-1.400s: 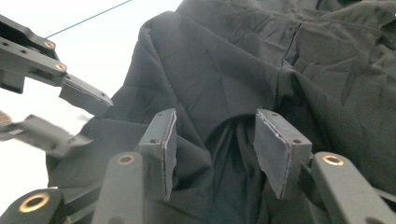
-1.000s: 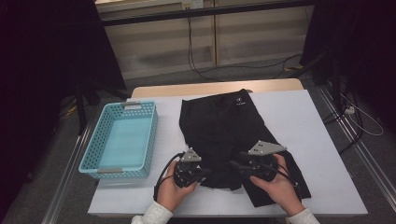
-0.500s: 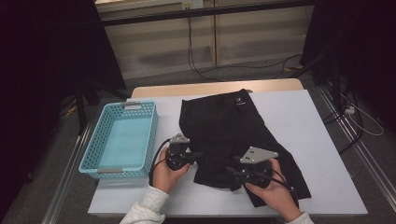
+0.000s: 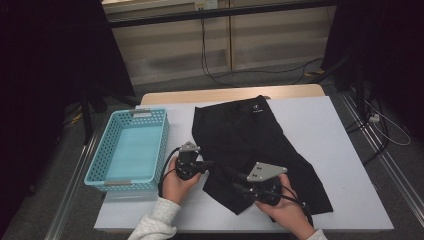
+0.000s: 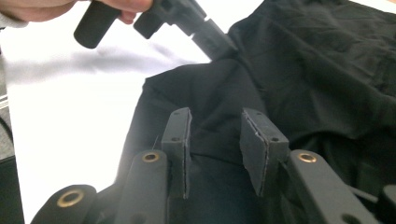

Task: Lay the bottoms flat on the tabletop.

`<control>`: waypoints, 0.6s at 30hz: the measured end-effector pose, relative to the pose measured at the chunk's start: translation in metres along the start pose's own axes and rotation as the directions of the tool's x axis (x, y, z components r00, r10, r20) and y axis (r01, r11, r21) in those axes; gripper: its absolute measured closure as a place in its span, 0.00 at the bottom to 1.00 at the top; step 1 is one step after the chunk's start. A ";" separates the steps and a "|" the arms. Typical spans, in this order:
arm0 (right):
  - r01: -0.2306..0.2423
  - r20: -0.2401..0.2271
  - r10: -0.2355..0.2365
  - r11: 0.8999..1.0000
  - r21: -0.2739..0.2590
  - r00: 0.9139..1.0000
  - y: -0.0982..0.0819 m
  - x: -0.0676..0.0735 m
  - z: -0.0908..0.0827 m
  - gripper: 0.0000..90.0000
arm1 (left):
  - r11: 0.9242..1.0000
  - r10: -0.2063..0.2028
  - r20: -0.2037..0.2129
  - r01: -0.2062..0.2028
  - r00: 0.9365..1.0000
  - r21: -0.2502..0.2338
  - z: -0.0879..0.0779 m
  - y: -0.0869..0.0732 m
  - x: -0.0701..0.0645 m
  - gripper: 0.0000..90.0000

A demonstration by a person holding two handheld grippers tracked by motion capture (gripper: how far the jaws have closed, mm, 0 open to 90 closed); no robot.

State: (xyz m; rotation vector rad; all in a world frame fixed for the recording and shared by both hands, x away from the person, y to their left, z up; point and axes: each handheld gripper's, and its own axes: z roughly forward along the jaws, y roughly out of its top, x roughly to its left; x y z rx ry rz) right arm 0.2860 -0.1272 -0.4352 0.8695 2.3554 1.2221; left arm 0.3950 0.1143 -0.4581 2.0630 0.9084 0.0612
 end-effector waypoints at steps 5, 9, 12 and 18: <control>0.007 -0.040 -0.005 0.999 0.032 0.999 -0.002 0.007 0.011 0.75 | 1.000 0.004 -0.008 -0.004 1.000 0.004 -0.001 -0.002 0.001 1.00; 0.007 -0.024 -0.005 0.996 0.092 1.000 -0.012 0.006 0.028 0.70 | 1.000 0.004 -0.003 -0.004 1.000 0.000 -0.002 -0.002 0.000 1.00; -0.027 -0.002 0.028 0.994 0.105 1.000 -0.015 0.001 0.035 0.76 | 1.000 0.010 -0.007 -0.010 1.000 0.003 -0.004 -0.003 0.000 1.00; -0.089 -0.007 0.090 0.992 0.089 0.996 -0.018 -0.009 0.033 0.96 | 1.000 0.005 -0.003 -0.005 1.000 0.008 -0.004 -0.005 0.001 1.00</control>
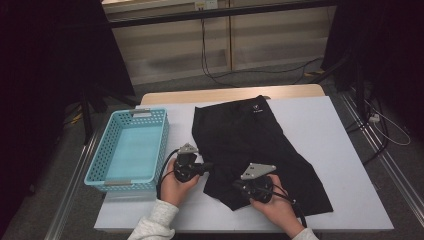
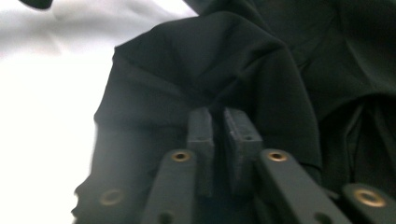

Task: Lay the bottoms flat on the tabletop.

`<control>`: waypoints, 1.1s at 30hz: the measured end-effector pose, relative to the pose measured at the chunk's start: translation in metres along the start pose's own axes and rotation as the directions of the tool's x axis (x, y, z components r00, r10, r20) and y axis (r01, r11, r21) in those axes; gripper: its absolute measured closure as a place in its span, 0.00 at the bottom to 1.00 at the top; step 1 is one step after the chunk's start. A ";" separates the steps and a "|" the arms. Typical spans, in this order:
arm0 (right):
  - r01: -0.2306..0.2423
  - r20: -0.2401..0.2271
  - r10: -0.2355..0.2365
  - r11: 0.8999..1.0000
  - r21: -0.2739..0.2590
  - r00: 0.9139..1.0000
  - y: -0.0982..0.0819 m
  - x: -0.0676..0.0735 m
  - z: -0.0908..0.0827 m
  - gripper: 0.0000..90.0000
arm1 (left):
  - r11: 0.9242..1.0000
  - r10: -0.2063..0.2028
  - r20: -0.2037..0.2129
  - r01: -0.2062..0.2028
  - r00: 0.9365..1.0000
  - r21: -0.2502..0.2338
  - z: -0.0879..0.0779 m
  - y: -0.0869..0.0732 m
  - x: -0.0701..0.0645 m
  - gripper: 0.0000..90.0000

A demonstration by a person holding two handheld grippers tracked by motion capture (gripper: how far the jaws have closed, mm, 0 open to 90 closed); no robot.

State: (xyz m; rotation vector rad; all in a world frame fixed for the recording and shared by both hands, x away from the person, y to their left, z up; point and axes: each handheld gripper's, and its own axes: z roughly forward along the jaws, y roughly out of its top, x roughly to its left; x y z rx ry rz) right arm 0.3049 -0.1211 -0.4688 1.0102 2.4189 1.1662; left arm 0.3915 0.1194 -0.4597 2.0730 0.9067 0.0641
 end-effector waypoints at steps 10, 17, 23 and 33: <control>-0.005 -0.081 0.001 0.999 -0.043 0.997 0.001 0.008 -0.027 0.97 | 1.000 -0.002 0.007 0.002 1.000 -0.009 -0.008 -0.002 -0.003 0.99; -0.016 -0.103 0.010 0.998 -0.062 0.995 -0.010 0.014 -0.053 0.98 | 1.000 0.015 -0.010 -0.015 1.000 -0.026 -0.020 -0.007 -0.013 0.82; -0.039 -0.089 0.036 0.999 -0.027 0.995 -0.029 0.015 -0.072 0.97 | 1.000 0.013 -0.030 -0.013 0.999 -0.024 -0.030 -0.018 -0.021 0.52; -0.056 -0.059 0.057 0.998 0.034 0.997 -0.044 0.005 -0.068 0.96 | 1.000 -0.004 -0.018 0.004 1.000 -0.003 -0.026 -0.027 -0.026 0.39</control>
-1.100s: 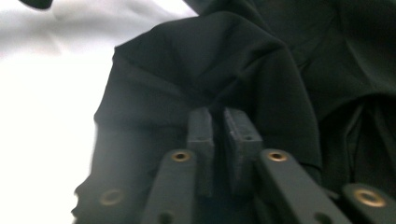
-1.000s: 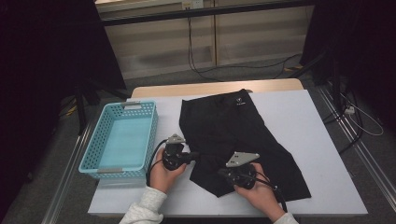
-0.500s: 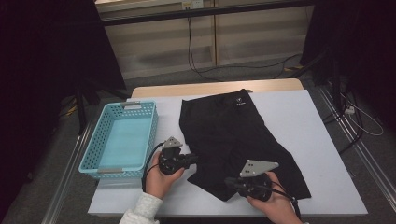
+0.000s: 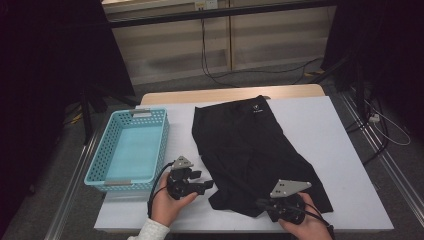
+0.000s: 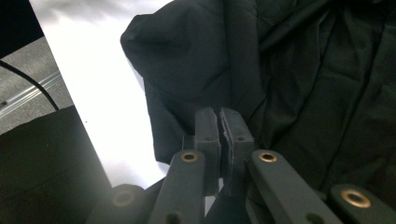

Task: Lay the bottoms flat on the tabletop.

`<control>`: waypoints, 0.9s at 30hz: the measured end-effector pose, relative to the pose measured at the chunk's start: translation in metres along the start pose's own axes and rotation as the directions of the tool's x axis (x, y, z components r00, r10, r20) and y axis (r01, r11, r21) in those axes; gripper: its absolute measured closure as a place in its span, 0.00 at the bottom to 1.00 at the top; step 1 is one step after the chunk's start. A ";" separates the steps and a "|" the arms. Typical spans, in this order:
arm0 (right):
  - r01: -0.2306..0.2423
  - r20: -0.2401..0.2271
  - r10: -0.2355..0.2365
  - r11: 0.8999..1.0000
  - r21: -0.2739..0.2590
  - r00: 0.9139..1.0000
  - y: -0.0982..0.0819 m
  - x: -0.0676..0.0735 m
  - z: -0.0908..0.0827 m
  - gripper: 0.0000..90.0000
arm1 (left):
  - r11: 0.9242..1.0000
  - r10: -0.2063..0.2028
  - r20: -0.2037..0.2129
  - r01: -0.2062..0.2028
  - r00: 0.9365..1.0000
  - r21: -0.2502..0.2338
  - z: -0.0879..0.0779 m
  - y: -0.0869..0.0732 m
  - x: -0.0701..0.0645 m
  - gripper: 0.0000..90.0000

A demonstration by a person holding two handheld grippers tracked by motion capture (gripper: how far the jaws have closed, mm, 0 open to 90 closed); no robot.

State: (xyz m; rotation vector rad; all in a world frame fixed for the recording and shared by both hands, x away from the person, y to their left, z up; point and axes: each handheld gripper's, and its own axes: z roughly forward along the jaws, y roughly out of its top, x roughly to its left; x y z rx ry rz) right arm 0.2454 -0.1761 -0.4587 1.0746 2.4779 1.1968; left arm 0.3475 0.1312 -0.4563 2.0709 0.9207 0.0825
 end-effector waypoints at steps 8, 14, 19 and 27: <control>0.018 -0.017 -0.018 1.000 -0.002 1.000 0.002 -0.002 0.005 0.96 | 0.999 0.032 -0.043 -0.032 0.999 0.005 0.020 0.003 -0.009 0.39; 0.025 -0.029 -0.026 1.000 -0.008 0.999 0.004 -0.003 0.006 0.96 | 0.998 0.065 -0.071 -0.064 0.995 0.011 0.028 0.008 -0.011 0.47; 0.028 -0.032 -0.028 1.000 -0.009 0.999 0.004 -0.004 0.008 0.96 | 0.997 0.070 -0.077 -0.069 0.995 0.025 0.032 0.011 -0.016 0.62; 0.038 -0.038 -0.039 0.999 -0.014 0.999 0.006 -0.002 0.010 0.96 | 0.999 -0.014 -0.016 0.014 1.000 0.030 0.033 0.011 -0.013 0.98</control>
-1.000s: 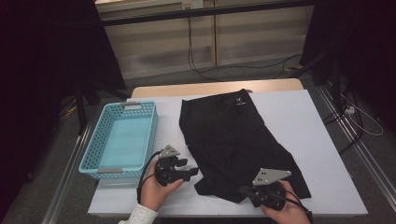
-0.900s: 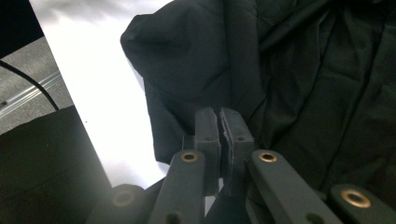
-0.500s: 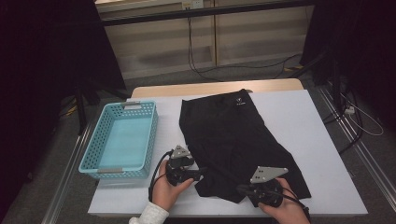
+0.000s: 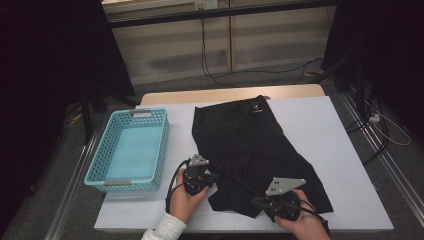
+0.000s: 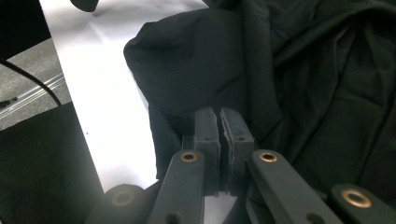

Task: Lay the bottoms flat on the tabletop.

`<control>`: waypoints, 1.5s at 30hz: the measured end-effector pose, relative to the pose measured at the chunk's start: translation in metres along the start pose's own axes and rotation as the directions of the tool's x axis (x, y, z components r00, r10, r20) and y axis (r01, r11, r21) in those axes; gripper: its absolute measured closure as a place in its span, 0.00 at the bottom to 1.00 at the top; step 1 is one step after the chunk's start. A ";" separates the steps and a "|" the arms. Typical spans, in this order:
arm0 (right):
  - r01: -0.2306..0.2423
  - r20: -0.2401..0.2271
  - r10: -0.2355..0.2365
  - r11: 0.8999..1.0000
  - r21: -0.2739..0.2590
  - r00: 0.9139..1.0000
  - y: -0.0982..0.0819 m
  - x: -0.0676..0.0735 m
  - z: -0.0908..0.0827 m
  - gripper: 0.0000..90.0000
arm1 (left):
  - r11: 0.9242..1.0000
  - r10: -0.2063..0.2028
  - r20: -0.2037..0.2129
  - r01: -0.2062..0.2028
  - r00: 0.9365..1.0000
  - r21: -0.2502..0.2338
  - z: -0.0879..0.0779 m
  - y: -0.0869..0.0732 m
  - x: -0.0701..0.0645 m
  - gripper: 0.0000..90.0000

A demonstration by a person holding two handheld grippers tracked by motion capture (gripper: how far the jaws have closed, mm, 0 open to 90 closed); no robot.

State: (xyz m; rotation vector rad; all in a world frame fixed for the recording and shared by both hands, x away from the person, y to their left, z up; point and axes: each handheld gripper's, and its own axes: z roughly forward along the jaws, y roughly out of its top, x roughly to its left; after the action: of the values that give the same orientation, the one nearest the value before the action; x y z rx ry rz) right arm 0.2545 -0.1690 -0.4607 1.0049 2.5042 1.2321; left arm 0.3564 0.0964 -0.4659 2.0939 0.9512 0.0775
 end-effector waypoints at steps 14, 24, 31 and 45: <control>-0.012 -0.025 0.011 0.999 -0.047 1.000 0.008 0.006 0.002 0.97 | 0.995 -0.100 -0.031 0.101 0.994 0.003 -0.057 -0.003 0.028 1.00; 0.035 0.035 -0.034 0.999 -0.021 0.999 0.014 0.006 0.018 0.95 | 0.993 -0.117 -0.075 0.114 0.990 -0.037 -0.051 -0.004 0.043 0.99; 0.079 0.004 -0.080 0.996 0.043 0.997 0.014 0.011 0.015 0.90 | 0.991 -0.126 -0.081 0.122 0.989 -0.050 -0.041 -0.005 0.045 0.99; 0.161 -0.042 -0.161 0.987 -0.017 0.986 0.039 0.033 0.050 0.53 | 0.993 -0.105 -0.108 0.099 0.989 -0.061 -0.038 -0.004 0.043 0.90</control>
State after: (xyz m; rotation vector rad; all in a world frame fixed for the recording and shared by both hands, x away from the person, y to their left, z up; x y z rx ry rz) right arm 0.2701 -0.0994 -0.4588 0.7630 2.5478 1.2329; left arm 0.3709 0.1510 -0.4543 2.0037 1.1090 0.1674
